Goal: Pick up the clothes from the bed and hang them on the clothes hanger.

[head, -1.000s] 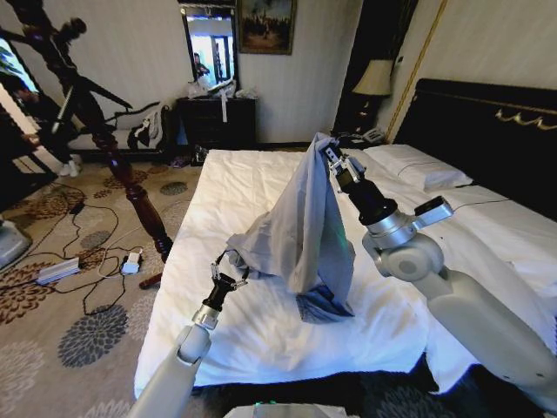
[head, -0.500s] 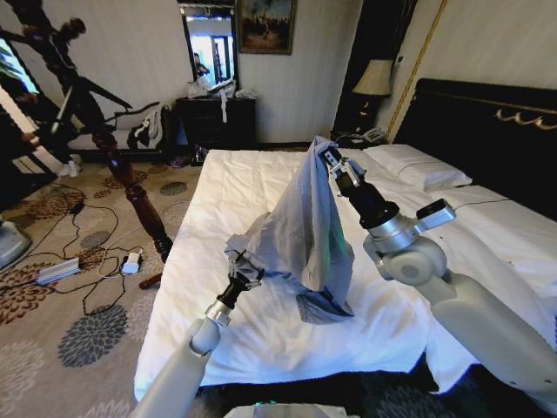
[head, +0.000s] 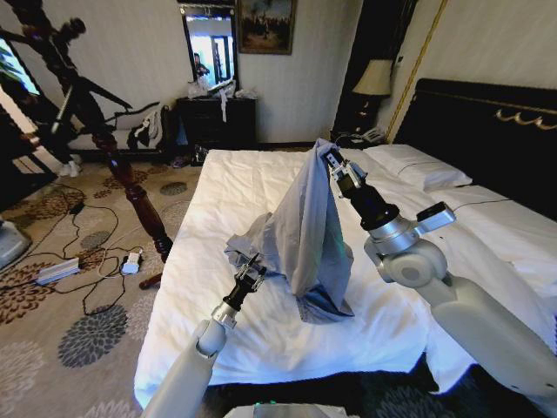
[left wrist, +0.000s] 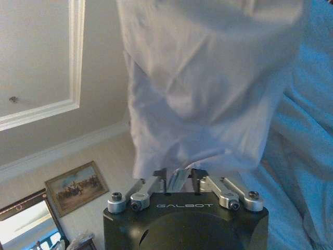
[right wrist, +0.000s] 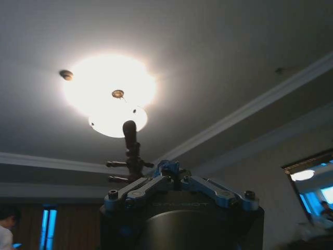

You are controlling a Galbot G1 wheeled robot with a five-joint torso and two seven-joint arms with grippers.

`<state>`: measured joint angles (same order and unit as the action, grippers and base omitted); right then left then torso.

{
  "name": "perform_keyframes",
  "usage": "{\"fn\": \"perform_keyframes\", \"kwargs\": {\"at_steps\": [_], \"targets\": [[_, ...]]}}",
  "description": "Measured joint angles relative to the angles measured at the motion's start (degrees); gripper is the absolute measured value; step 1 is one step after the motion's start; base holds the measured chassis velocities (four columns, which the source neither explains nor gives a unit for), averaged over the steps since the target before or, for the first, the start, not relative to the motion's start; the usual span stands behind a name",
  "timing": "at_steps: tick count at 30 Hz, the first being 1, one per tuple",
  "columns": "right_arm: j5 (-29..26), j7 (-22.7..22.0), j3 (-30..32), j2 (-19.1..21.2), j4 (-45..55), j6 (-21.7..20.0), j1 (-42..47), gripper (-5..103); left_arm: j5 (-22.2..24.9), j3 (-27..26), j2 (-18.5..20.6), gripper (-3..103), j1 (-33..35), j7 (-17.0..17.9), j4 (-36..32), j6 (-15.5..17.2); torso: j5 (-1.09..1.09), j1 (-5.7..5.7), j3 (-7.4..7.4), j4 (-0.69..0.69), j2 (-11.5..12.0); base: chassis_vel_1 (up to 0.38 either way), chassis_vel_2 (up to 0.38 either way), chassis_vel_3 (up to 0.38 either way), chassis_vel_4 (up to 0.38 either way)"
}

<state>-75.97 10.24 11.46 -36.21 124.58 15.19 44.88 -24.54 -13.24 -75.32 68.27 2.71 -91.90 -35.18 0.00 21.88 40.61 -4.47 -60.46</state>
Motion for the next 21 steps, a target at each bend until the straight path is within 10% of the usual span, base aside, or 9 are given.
{"fn": "perform_keyframes", "kwargs": {"at_steps": [8,13,21], "targets": [[3.6,-5.3,3.3,0.5,-1.7,0.8,6.8,0,8.1,-2.2,5.7,1,6.5,-2.2,-8.6,3.3,-0.02,0.00,0.00,0.00,0.0,0.000,0.000,0.000,0.000],[11.5,-13.4,5.0,-0.5,-3.4,2.2,12.9,0,27.1,-10.6,12.6,0,14.8,-6.1,-18.5,9.2,0.00,0.00,0.00,0.02,0.0,0.000,0.000,0.000,0.000],[22.2,-8.6,7.8,2.0,6.0,5.2,28.7,0,41.1,-26.3,17.6,0,24.5,-10.9,-28.3,11.3,-0.03,0.00,-0.01,-0.01,0.0,0.000,0.000,0.000,0.000]]}}
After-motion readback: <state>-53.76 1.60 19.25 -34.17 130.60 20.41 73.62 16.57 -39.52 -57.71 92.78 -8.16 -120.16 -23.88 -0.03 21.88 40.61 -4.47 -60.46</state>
